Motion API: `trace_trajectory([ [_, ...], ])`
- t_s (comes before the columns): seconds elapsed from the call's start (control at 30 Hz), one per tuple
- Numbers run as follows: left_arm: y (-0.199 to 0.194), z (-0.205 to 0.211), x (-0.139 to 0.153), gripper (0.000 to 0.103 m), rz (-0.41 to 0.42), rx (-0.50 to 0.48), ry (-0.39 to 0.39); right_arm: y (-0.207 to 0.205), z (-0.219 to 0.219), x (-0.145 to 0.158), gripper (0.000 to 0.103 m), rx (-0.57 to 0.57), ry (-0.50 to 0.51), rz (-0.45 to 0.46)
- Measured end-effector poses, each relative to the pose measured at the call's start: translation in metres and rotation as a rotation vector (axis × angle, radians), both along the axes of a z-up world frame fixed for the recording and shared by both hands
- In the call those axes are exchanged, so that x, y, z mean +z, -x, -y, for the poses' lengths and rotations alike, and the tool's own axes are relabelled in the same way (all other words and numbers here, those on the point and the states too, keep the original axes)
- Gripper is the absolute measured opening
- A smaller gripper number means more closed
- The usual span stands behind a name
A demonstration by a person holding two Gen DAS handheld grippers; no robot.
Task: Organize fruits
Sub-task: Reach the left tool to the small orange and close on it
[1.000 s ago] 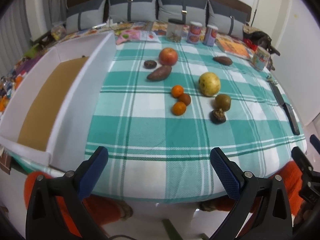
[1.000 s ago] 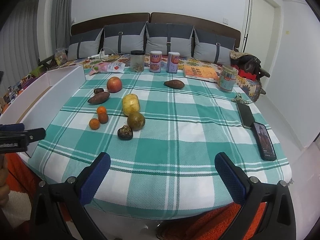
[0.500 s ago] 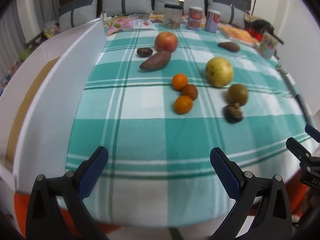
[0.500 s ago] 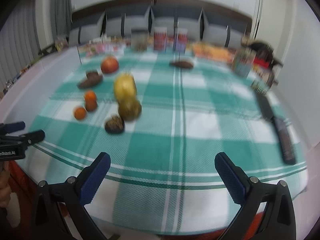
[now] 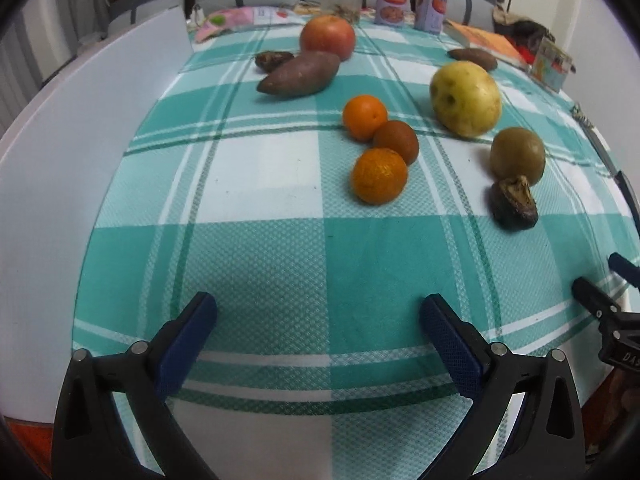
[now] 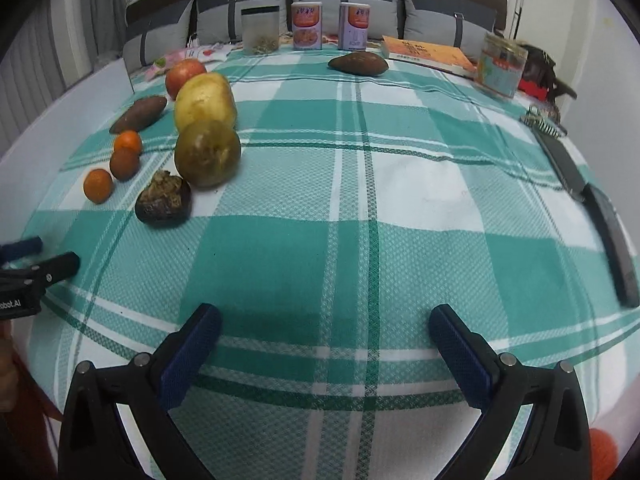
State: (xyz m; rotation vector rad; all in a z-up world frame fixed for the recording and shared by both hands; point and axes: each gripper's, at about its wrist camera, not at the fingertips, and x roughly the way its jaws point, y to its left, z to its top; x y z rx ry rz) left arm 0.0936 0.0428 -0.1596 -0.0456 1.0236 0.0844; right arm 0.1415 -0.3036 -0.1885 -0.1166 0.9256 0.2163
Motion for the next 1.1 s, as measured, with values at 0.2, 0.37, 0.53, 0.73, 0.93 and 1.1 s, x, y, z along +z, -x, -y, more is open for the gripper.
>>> trace_trajectory([
  [0.2, -0.011, 0.0, 0.003, 0.101, -0.048, -0.033, 0.007, 0.002, -0.002, 0.0, 0.103, -0.022, -0.007, 0.021],
  [0.37, -0.035, 0.003, 0.023, 0.1, 0.044, -0.117, 0.069, 0.003, -0.001, -0.001, 0.103, -0.025, -0.011, 0.031],
  [0.53, -0.055, 0.015, 0.021, 0.079, 0.058, -0.184, 0.056, 0.004, -0.001, -0.001, 0.103, -0.022, -0.012, 0.033],
  [0.73, -0.056, 0.015, 0.013, 0.066, 0.056, -0.211, 0.045, 0.006, -0.001, -0.002, 0.103, -0.018, -0.013, 0.036],
  [0.93, -0.059, 0.012, 0.015, 0.029, 0.071, -0.224, 0.088, 0.003, -0.001, -0.001, 0.103, -0.009, -0.013, 0.012],
  [1.1, -0.046, 0.001, 0.023, 0.028, 0.076, -0.172, 0.126, -0.029, -0.005, 0.023, 0.098, 0.062, -0.205, -0.116],
])
